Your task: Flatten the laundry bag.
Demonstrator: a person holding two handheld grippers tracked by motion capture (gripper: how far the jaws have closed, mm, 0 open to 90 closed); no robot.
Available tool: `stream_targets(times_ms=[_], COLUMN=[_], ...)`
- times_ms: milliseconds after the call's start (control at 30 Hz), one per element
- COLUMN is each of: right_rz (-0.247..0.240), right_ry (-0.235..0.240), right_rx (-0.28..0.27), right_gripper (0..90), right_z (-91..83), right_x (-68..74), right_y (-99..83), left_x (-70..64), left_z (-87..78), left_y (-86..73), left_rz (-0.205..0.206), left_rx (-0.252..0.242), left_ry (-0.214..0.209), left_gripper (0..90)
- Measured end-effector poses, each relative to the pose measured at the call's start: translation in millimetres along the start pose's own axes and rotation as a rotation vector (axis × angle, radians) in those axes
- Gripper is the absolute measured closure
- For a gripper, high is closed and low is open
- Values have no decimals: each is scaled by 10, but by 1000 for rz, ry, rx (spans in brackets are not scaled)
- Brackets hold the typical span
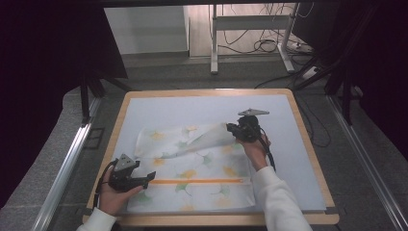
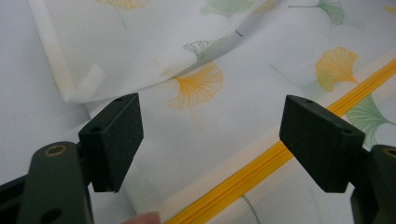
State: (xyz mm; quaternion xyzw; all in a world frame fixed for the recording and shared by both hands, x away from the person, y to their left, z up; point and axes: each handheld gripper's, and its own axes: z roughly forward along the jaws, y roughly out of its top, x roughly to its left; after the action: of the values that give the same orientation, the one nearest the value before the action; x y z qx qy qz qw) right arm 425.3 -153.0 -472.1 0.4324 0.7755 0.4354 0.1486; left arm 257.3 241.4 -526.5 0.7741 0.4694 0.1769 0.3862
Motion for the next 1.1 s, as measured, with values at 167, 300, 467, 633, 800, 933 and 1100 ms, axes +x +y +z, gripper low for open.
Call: stream_targets(times_ms=[167,300,467,633,800,933,1100], right_rz=[9,14,39,64,95,96,121], right_ry=[-10,-32,-60,-84,-101,-123,-137], right_rx=[21,35,61,77,96,116,124], right_gripper=[859,859,859,859,859,859,859], right_z=[88,126,177,229,280,312,347], right_x=[-29,-80,-186,-272,-362,-417,-513], right_y=[42,85,121,155,179,204,233], left_x=[11,16,16,20,26,29,38], left_z=[1,0,5,4,0,-1,-2], left_y=[-2,-2,-3,-4,-6,-10,-11], left_rz=[0,-1,-1,-4,-2,-3,-7], left_rx=[1,0,1,1,1,2,2], left_ry=[-3,-5,-6,-8,-9,-9,-10], left_gripper=[211,212,212,212,211,212,212])
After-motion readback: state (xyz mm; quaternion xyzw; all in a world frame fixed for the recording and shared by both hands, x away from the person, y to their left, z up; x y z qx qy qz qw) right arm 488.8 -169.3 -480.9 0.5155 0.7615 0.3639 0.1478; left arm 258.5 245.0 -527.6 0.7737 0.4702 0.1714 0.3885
